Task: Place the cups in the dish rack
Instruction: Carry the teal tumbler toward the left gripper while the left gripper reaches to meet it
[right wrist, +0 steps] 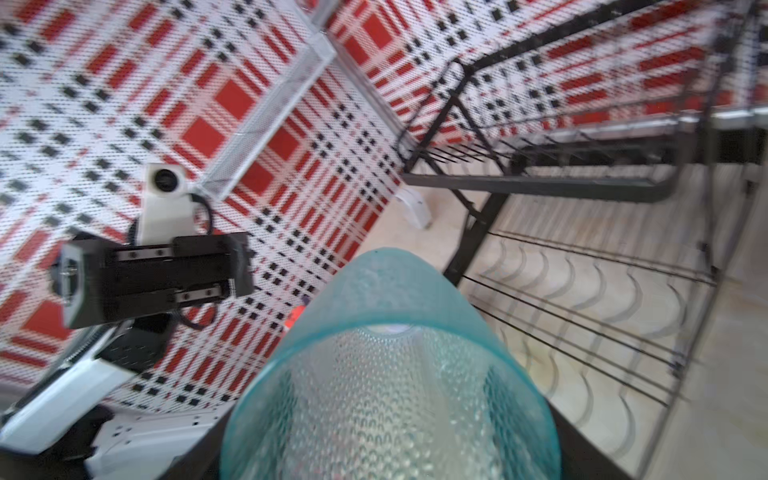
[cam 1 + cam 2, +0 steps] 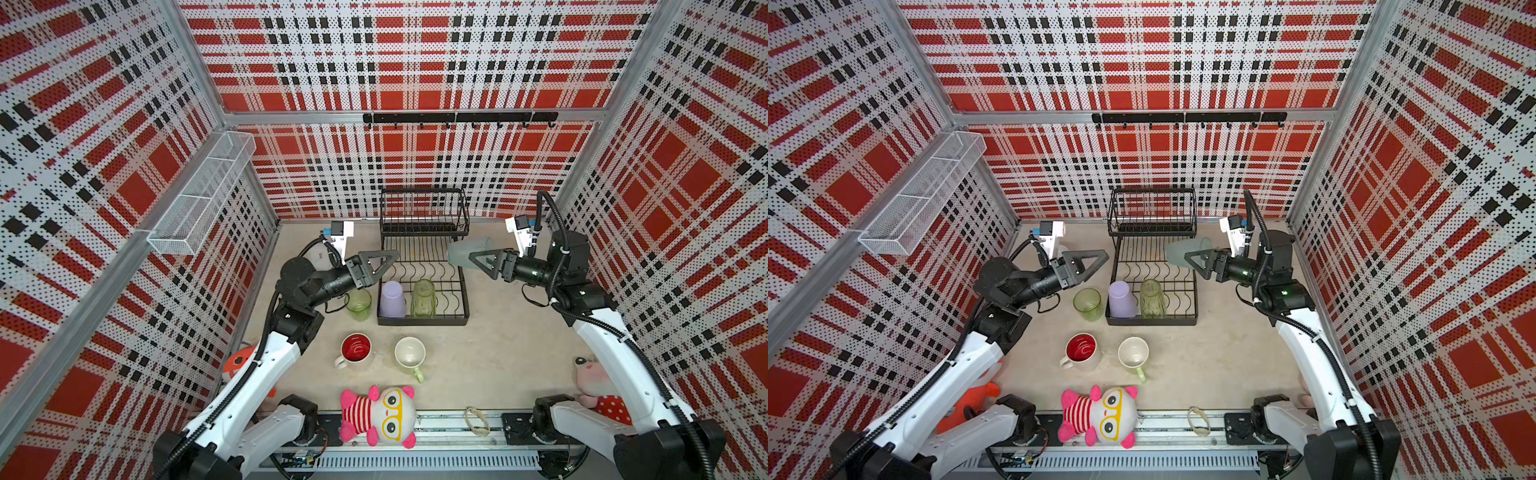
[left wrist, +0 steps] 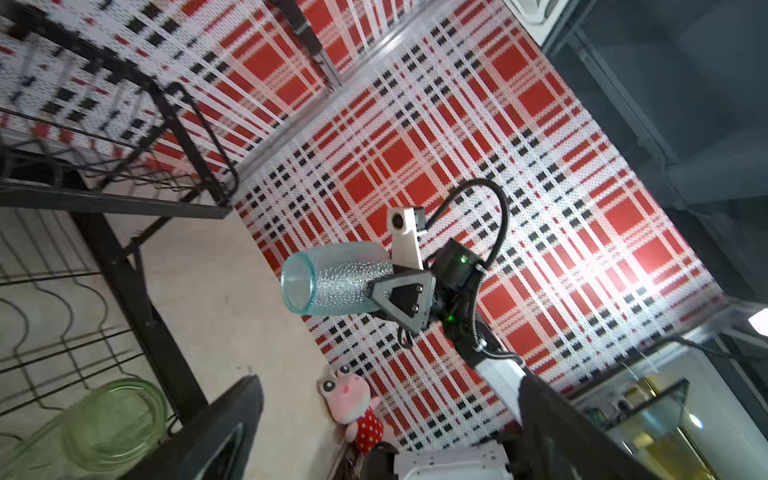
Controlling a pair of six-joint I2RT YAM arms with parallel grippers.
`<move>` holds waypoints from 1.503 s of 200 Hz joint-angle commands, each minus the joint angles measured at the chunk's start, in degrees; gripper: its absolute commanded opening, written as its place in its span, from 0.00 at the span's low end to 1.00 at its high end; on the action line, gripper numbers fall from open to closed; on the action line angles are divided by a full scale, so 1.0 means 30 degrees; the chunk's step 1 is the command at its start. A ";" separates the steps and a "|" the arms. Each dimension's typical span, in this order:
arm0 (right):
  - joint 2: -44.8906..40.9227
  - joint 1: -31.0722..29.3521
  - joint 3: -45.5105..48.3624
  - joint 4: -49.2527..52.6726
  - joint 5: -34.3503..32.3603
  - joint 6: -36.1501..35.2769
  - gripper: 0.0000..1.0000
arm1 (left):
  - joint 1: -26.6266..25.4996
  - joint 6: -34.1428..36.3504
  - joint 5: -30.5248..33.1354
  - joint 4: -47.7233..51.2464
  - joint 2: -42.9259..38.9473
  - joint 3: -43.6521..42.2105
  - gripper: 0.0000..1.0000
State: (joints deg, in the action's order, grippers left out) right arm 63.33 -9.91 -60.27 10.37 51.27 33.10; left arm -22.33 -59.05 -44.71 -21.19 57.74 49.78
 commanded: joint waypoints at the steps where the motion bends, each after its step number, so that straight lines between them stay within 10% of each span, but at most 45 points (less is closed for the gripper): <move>1: 0.0308 -0.0662 0.0317 -0.5840 0.3840 0.4066 0.79 | -0.0536 0.0101 -0.2664 -0.1288 0.0383 0.0651 0.98; 37: 0.0708 -0.1413 0.0891 -1.1768 0.4959 0.8447 0.80 | -0.1247 -0.0016 -0.2667 -0.2399 0.1038 0.0511 0.98; 96: 0.0858 -0.2649 0.0434 -0.9811 0.4299 0.7104 0.81 | -0.2914 -0.3598 -0.2099 -0.8008 0.2803 -0.0307 0.98; 300: 0.1507 -0.4018 -0.1190 -0.5076 0.3311 0.4095 0.79 | -0.3515 -0.1628 -0.0483 -0.5769 0.3200 -0.0308 0.98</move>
State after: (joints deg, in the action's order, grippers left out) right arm 67.59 -20.95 -64.18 -3.40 61.69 45.74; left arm -32.16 -65.71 -46.85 -38.44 67.16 47.07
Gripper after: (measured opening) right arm 0.800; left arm 0.982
